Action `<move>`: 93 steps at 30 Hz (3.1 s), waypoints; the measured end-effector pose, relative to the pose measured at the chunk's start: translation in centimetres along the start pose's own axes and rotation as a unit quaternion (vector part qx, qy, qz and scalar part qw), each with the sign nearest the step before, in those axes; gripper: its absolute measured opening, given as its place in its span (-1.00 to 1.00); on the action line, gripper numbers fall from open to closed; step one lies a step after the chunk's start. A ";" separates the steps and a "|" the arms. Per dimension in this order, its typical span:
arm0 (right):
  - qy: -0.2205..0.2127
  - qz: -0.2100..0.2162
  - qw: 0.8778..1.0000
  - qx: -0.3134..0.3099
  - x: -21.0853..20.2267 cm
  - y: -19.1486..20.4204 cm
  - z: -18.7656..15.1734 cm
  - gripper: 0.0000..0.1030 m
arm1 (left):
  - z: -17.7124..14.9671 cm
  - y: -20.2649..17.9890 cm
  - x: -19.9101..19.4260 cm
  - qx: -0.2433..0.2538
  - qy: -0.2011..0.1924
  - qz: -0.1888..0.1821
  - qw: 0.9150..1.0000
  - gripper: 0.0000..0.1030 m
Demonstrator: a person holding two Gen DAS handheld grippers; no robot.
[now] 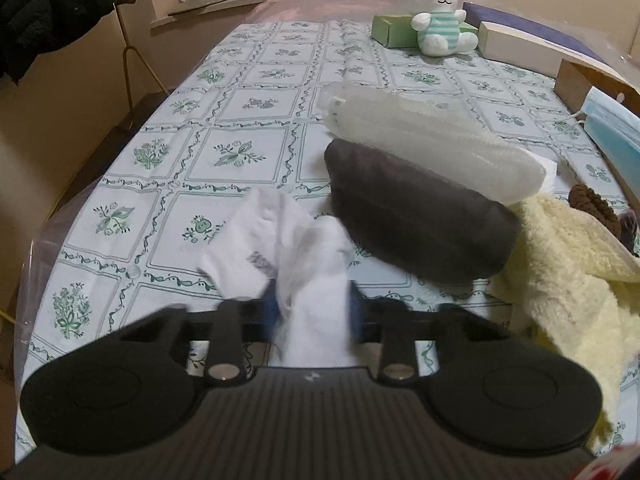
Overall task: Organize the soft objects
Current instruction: 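Carry the mask and socks into the cardboard box and open both grippers, then move both tools back over the yellow towel pile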
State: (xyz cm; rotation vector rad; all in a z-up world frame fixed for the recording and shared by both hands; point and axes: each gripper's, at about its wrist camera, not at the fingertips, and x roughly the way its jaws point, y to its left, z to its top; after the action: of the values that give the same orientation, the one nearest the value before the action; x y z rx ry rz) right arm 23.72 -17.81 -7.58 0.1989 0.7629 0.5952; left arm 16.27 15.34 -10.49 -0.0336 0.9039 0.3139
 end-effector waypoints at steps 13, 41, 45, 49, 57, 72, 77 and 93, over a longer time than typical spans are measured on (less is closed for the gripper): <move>-0.036 0.015 0.999 0.008 -3.3 0.2 0.6 -0.96 | 2.3 -0.1 -6.1 -0.001 -0.063 0.008 0.998 -0.71; -0.145 -0.055 0.984 0.090 -11.6 -14.0 5.8 -0.96 | 13.1 -27.9 -9.2 0.103 -0.126 -0.242 0.957 -0.71; -0.136 -0.064 0.985 0.090 -10.3 -15.9 6.3 -0.96 | 13.4 -31.1 -7.0 0.102 -0.102 -0.249 0.958 -0.71; -0.130 -0.070 0.985 0.088 -8.8 -17.4 6.7 -0.96 | 13.5 -33.3 -4.5 0.096 -0.075 -0.251 0.960 -0.71; -0.126 -0.081 0.986 0.075 -6.9 -19.0 7.2 -0.95 | 13.6 -35.4 -1.5 0.106 -0.065 -0.245 0.961 -0.16; -0.115 -0.081 0.985 0.097 -7.7 -19.4 6.3 0.17 | 13.0 -33.9 -1.3 0.120 -0.040 -0.238 0.963 0.12; -0.105 -0.085 0.986 0.098 -9.2 -18.5 5.4 0.18 | 12.5 -32.8 -2.5 0.126 -0.037 -0.236 0.963 0.14; -0.107 -0.091 0.986 0.094 -15.1 -13.0 2.2 0.22 | 9.8 -27.3 -9.6 0.125 -0.066 -0.239 0.961 0.18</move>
State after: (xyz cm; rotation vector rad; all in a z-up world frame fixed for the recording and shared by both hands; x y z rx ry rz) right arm 22.32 -36.95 -1.99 0.3569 0.6189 0.3228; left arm 25.94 -11.58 0.30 0.0031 0.7685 -0.2463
